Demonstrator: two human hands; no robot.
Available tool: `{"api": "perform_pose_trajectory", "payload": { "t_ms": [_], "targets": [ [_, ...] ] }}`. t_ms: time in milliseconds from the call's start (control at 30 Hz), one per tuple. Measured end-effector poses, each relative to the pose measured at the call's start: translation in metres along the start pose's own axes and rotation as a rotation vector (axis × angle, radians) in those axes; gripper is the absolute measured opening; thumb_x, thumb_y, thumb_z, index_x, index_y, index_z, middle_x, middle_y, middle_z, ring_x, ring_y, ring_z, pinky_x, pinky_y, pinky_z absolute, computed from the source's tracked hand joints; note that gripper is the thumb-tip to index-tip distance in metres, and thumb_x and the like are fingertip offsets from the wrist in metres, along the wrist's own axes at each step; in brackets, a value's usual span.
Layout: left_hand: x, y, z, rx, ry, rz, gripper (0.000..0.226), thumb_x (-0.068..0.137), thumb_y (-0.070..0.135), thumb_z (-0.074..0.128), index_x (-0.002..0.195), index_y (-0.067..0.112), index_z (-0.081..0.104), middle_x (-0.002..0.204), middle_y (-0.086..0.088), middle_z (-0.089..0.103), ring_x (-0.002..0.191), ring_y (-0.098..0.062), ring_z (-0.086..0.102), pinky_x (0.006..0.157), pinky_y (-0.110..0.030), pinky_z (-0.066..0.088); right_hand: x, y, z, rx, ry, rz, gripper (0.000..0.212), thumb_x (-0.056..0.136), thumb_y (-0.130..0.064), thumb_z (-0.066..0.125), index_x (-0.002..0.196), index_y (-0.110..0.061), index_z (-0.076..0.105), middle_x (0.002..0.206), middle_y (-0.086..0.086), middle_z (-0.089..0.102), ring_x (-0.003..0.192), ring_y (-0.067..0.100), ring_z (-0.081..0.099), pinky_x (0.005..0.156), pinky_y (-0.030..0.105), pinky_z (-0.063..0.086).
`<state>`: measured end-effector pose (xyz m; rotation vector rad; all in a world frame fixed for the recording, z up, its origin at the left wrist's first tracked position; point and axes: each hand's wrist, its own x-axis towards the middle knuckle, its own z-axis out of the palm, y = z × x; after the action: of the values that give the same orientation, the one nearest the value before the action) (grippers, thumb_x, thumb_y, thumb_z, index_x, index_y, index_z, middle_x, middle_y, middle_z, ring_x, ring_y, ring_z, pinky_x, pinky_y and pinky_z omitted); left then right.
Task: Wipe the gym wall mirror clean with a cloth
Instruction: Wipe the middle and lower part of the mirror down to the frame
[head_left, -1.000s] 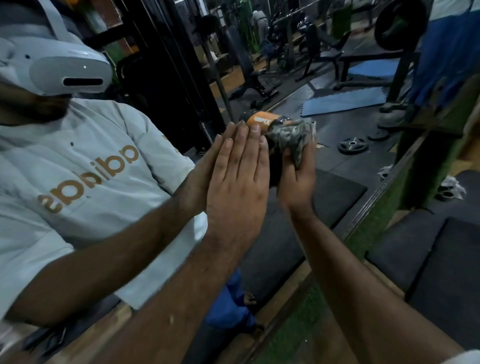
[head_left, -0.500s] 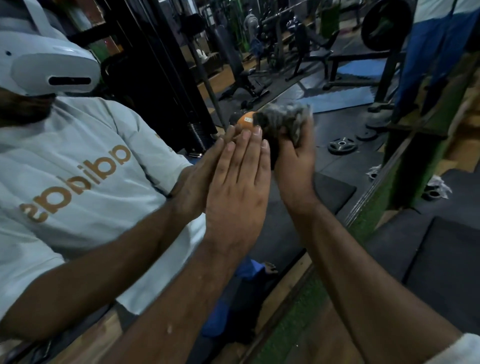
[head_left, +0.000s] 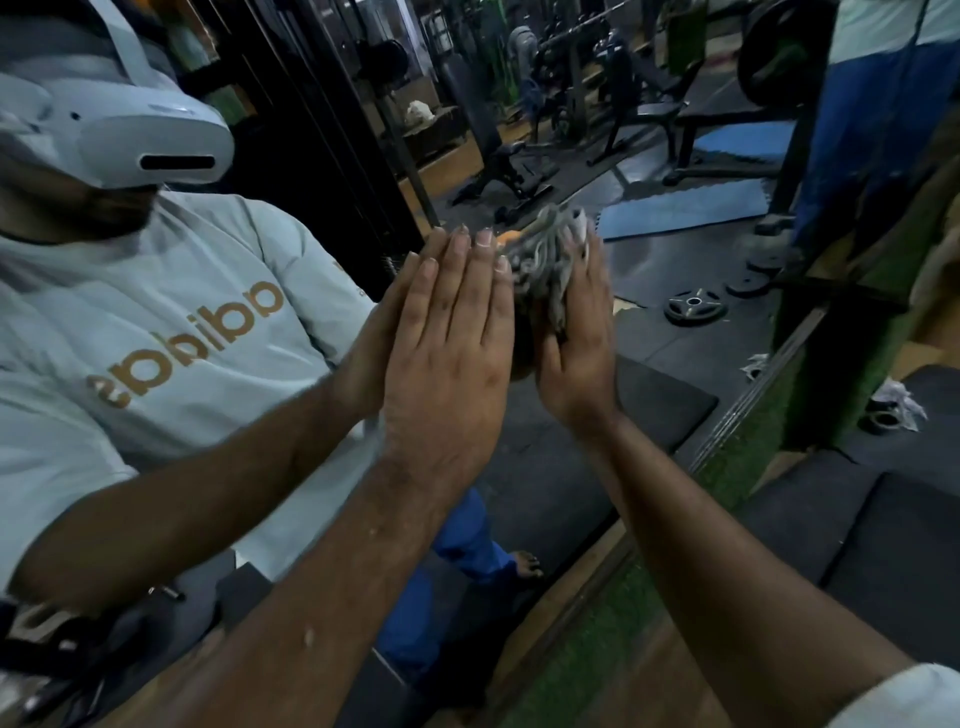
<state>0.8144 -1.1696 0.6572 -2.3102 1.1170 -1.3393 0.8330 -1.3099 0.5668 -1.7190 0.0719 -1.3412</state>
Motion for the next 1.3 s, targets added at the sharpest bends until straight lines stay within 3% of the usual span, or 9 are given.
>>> {"api": "perform_pose_trajectory", "payload": {
  "t_ms": [200,367,567,767,900,1100,1167,1267,1300],
  "targets": [
    [0.036,0.039,0.021,-0.036,-0.036,0.018,0.059,0.102,0.017,0.048,0.155,0.001,0.029,0.165,-0.020,0.022,0.155,-0.033,0.015,0.127,-0.045,0.003,0.035,0.031,-0.029,0.162,0.060,0.326,0.068,0.097,-0.010,0.048,0.163,-0.010,0.030,0.172,0.008,0.024,0.162,0.022,0.010,0.130,0.055,0.016],
    [0.066,0.064,0.035,-0.049,-0.024,0.014,0.055,0.101,0.013,0.045,0.153,0.001,0.034,0.163,-0.021,0.025,0.154,-0.034,0.019,0.127,-0.045,0.005,0.047,0.064,-0.049,-0.005,-0.067,0.074,0.076,0.090,-0.002,0.048,0.163,-0.008,0.026,0.172,0.019,0.017,0.162,0.034,0.006,0.128,0.063,0.013],
    [0.092,0.088,0.052,-0.090,-0.033,0.035,0.059,0.099,0.014,0.052,0.153,0.000,0.034,0.162,-0.020,0.028,0.153,-0.034,0.022,0.127,-0.045,0.008,0.061,0.083,-0.048,0.094,0.099,0.390,0.075,0.094,-0.013,0.041,0.165,-0.006,0.019,0.174,0.013,0.011,0.163,0.025,0.000,0.130,0.058,0.010],
    [0.118,0.100,0.067,-0.077,-0.021,0.062,0.060,0.099,0.018,0.039,0.155,-0.001,0.029,0.163,-0.019,0.026,0.154,-0.033,0.018,0.127,-0.045,0.005,0.067,0.123,-0.060,-0.007,0.023,0.133,0.070,0.095,-0.013,0.046,0.162,-0.002,0.026,0.172,0.021,0.017,0.162,0.032,0.007,0.128,0.062,0.013],
    [0.132,0.113,0.075,-0.103,0.007,0.086,0.059,0.099,0.015,0.041,0.155,0.000,0.031,0.163,-0.019,0.028,0.154,-0.033,0.020,0.126,-0.044,0.003,0.093,0.131,-0.066,0.140,0.191,0.437,0.070,0.102,-0.036,0.043,0.164,-0.010,0.026,0.173,0.008,0.021,0.162,0.022,0.013,0.128,0.057,0.017],
    [0.146,0.136,0.089,-0.156,0.057,-0.019,0.057,0.102,0.015,0.041,0.156,0.001,0.026,0.163,-0.020,0.026,0.154,-0.032,0.019,0.127,-0.044,0.006,0.117,0.142,-0.081,0.111,0.019,0.101,0.064,0.099,-0.008,0.050,0.160,0.000,0.033,0.171,0.021,0.022,0.161,0.033,0.014,0.128,0.061,0.017],
    [0.149,0.142,0.094,-0.170,0.061,-0.008,0.057,0.102,0.013,0.040,0.155,0.000,0.028,0.162,-0.020,0.029,0.153,-0.033,0.021,0.127,-0.044,0.009,0.111,0.172,-0.084,0.113,0.010,0.175,0.060,0.103,-0.017,0.052,0.160,-0.004,0.036,0.169,0.018,0.028,0.160,0.033,0.020,0.126,0.063,0.022],
    [0.159,0.151,0.099,-0.153,0.041,0.005,0.058,0.101,0.019,0.043,0.154,0.000,0.031,0.162,-0.021,0.030,0.153,-0.033,0.021,0.127,-0.045,0.008,0.127,0.195,-0.089,0.179,0.120,0.432,0.072,0.098,-0.062,0.056,0.161,-0.033,0.034,0.168,0.007,0.034,0.158,0.027,0.027,0.123,0.062,0.029],
    [0.164,0.154,0.100,-0.139,0.036,0.005,0.059,0.101,0.021,0.044,0.154,0.000,0.031,0.162,-0.021,0.029,0.153,-0.033,0.021,0.127,-0.045,0.007,0.138,0.190,-0.092,0.175,0.121,0.463,0.074,0.096,-0.063,0.056,0.160,-0.038,0.031,0.169,0.004,0.032,0.158,0.025,0.027,0.124,0.062,0.029]
  ]
}}
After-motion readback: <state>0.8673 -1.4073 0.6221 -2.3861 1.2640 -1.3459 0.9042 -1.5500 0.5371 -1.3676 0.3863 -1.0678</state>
